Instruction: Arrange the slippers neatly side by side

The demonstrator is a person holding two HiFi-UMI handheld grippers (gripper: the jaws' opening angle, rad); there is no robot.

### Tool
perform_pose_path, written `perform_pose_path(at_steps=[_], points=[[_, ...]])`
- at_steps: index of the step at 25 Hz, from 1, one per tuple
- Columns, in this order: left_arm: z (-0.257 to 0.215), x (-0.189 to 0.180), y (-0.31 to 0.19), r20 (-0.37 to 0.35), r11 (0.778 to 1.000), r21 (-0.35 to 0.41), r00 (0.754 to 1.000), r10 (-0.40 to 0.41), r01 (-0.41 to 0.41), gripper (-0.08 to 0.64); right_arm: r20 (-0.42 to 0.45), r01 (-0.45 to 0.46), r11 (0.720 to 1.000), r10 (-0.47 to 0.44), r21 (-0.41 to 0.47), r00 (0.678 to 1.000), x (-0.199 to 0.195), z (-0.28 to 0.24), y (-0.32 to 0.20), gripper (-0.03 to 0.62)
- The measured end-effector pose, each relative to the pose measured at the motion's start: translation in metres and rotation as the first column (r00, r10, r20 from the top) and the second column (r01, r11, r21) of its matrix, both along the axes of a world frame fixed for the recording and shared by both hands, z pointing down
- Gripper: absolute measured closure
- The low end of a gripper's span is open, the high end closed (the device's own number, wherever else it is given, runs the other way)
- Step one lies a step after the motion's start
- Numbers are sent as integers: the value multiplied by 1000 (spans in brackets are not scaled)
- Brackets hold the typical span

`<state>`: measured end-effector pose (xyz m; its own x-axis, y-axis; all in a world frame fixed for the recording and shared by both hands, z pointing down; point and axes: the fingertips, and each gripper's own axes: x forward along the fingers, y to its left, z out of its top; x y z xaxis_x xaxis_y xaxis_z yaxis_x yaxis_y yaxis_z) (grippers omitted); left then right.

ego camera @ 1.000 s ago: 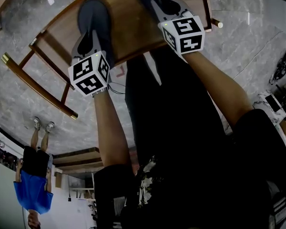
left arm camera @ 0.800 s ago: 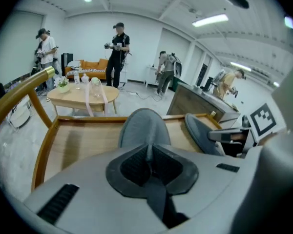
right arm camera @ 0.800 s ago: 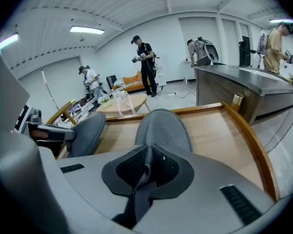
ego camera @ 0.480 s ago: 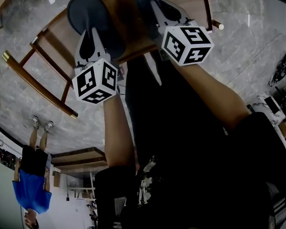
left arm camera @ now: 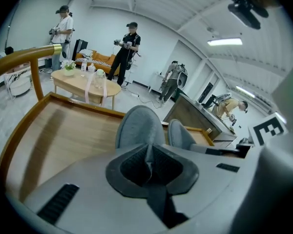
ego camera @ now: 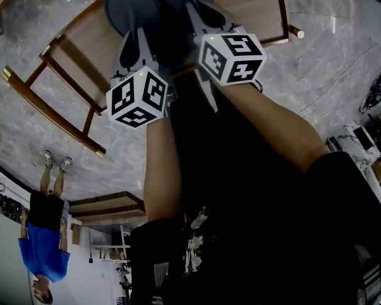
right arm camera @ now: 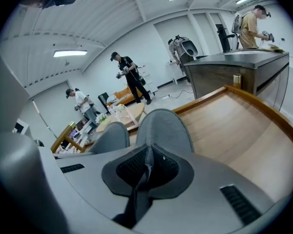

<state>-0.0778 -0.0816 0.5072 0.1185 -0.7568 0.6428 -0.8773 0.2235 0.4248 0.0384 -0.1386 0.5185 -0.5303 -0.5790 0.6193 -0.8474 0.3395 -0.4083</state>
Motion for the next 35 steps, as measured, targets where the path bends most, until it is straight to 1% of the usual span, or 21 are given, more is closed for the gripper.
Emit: perform_pose_path(at_steps=[4,7,10,14,18,20,22,25,27,28,29,30,32,35], points=[[5,4,0,10,999,-8,999,38,-38,537,-11,7,1000,-7,-17,1000,0,9,5,578],[10,5,-1,13,999,-17,999,52,-52,537,-22,14,1000,-14,-5,1000,0,10,7,578],[15,3,0,28,998,-34,998,51,-50,537,-30,34,999,-34,-4,999,-2,12,8,578],[24,0,0,20,998,-58,999,34,-32,537,-27,72,997,-72,-12,997,-9,17,10,578],[32,0,0,23,996,-77,999,45,-43,537,-21,86,996,-86,-21,996,-10,21,10,578],[35,3,-1,19,995,-82,998,64,-62,535,-27,98,995,-98,-18,995,-10,22,10,577],[36,6,-3,13,993,-83,996,86,-84,525,-36,122,992,-122,-14,992,-12,23,11,577],[38,11,-6,-8,991,-88,995,98,-98,481,-43,167,986,-167,-5,985,-18,23,12,575],[38,13,-6,-20,990,-90,994,103,-104,457,-40,201,979,-201,3,979,-22,21,14,544],[37,15,-7,-28,990,-89,994,107,-109,436,-38,221,975,-221,6,975,-24,20,15,493],[36,17,-7,-37,990,-88,993,110,-113,419,-34,239,971,-239,7,970,-25,19,17,461],[34,18,-7,-44,989,-88,993,113,-116,408,-27,253,967,-253,7,967,-27,17,18,443],[29,19,-8,-44,989,-88,992,117,-120,396,-13,271,963,-271,9,963,-30,12,19,439],[22,17,-6,-25,989,-91,993,114,-116,393,-3,297,954,-297,32,955,-30,0,18,431]])
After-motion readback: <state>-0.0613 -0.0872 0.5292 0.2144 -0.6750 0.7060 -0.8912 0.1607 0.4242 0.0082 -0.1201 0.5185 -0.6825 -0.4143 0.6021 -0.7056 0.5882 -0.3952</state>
